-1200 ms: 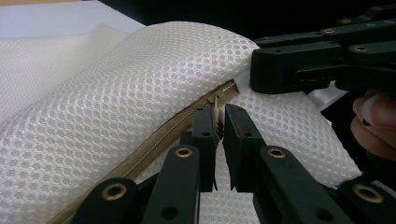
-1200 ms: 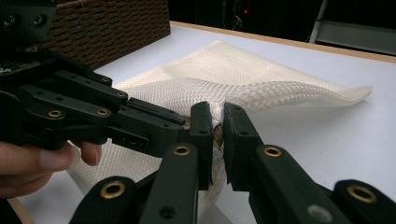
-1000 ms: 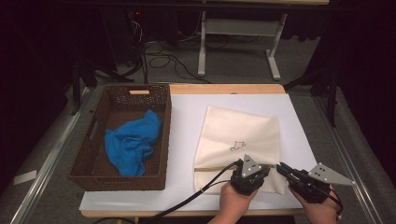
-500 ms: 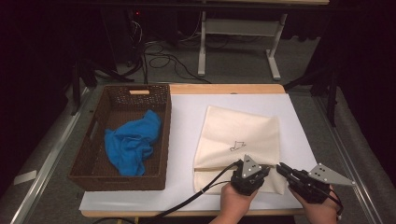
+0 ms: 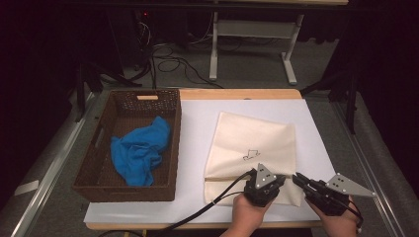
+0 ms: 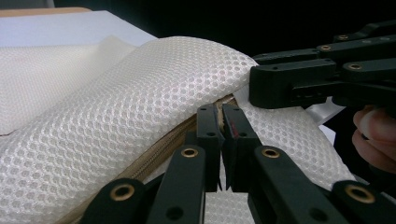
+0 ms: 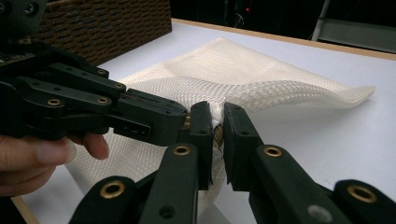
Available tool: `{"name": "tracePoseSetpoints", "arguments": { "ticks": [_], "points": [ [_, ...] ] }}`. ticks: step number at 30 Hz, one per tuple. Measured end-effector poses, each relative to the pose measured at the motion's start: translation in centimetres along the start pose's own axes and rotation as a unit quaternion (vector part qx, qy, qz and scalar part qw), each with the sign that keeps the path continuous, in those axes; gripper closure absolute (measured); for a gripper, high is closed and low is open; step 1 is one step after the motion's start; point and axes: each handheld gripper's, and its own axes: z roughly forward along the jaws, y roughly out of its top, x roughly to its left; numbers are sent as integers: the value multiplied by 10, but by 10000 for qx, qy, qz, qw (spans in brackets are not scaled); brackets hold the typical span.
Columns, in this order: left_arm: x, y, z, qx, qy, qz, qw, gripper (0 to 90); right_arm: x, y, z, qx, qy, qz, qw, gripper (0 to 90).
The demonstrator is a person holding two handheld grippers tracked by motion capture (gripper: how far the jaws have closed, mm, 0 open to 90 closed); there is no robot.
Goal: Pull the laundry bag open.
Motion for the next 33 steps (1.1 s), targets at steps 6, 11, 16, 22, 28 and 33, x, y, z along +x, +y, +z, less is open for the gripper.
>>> {"name": "tracePoseSetpoints", "arguments": {
  "ticks": [6, 11, 16, 22, 28, 33],
  "points": [
    [3, 1, -2, 24, -62, -42, 10000, 863, 1, 0, 2, 10, 4, -56, 10000, 842],
    [5, 2, -3, 83, -163, -96, 9998, 865, 1, 0, 1, 71, 43, -91, 9999, 843],
    [4, 1, -2, 101, -87, -81, 9999, 866, 2, 0, 1, 85, 26, -113, 9999, 843],
    [5, 1, -2, 113, -111, -130, 9998, 866, 2, 0, 1, 77, 0, -134, 9999, 844],
    [5, -1, -1, 128, -125, -166, 9997, 867, 2, -1, 1, 76, 0, -124, 9999, 846],
    [6, -1, -1, 151, -137, -167, 9997, 867, 1, -2, 1, 85, 0, -109, 9999, 848]
  ]
}}
